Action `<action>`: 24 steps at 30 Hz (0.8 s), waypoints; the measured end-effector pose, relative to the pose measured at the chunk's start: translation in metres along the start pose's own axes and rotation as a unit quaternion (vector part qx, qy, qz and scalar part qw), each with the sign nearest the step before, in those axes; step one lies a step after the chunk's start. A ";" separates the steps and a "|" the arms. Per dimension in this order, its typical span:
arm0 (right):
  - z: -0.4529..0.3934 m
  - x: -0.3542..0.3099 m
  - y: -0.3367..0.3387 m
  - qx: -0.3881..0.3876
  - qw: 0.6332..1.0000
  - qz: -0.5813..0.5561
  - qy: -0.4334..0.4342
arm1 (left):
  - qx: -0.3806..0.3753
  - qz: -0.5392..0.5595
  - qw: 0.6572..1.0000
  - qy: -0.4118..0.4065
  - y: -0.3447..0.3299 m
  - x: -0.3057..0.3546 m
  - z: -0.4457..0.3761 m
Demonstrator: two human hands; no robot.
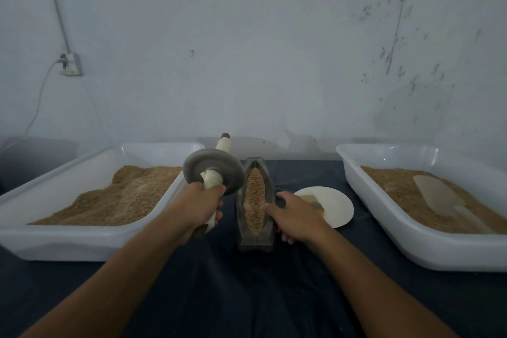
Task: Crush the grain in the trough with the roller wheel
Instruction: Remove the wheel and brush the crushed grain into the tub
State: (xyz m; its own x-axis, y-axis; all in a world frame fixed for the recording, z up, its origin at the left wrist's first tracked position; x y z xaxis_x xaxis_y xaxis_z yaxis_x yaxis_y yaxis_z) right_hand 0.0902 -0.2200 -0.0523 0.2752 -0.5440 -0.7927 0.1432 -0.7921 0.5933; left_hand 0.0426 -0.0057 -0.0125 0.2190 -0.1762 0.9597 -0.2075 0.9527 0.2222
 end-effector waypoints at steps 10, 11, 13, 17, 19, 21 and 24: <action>-0.002 -0.002 0.005 0.069 0.995 -0.068 0.006 | 0.017 -0.029 0.999 0.017 -0.001 -0.004 -0.013; -0.002 0.000 0.009 0.075 0.995 -0.073 0.007 | 0.018 -0.030 0.999 0.019 -0.001 -0.004 -0.015; 0.000 0.005 0.017 0.090 0.993 -0.074 0.008 | 0.019 -0.036 0.999 0.023 -0.003 -0.005 -0.019; 0.005 0.011 0.022 0.102 0.993 -0.065 -0.004 | 0.021 -0.038 0.999 0.032 -0.007 -0.008 -0.027; 0.005 0.011 0.022 0.101 0.994 -0.046 -0.009 | 0.021 -0.039 0.998 0.036 -0.010 -0.010 -0.030; 0.005 0.011 0.024 0.101 0.994 -0.031 -0.009 | 0.020 -0.042 0.998 0.044 -0.013 -0.012 -0.033; 0.005 0.008 0.024 0.091 0.996 -0.004 0.000 | 0.021 -0.058 0.996 0.063 -0.016 -0.018 -0.037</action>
State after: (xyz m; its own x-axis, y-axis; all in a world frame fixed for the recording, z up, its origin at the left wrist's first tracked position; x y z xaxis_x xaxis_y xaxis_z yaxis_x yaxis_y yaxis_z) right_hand 0.0915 -0.2452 -0.0451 0.2738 -0.5378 -0.7973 -0.0290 -0.8333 0.5521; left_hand 0.0771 -0.0082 -0.0395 0.3613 -0.2503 0.8982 -0.2136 0.9155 0.3410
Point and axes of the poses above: each hand's wrist, its own z-axis away from the middle knuckle, its own y-axis out of the back of the hand, x = y × z, the point moved 10 cm from there along -z, towards the middle knuckle, and after that the axes turned 8 degrees about y, right-handed, at the moved point
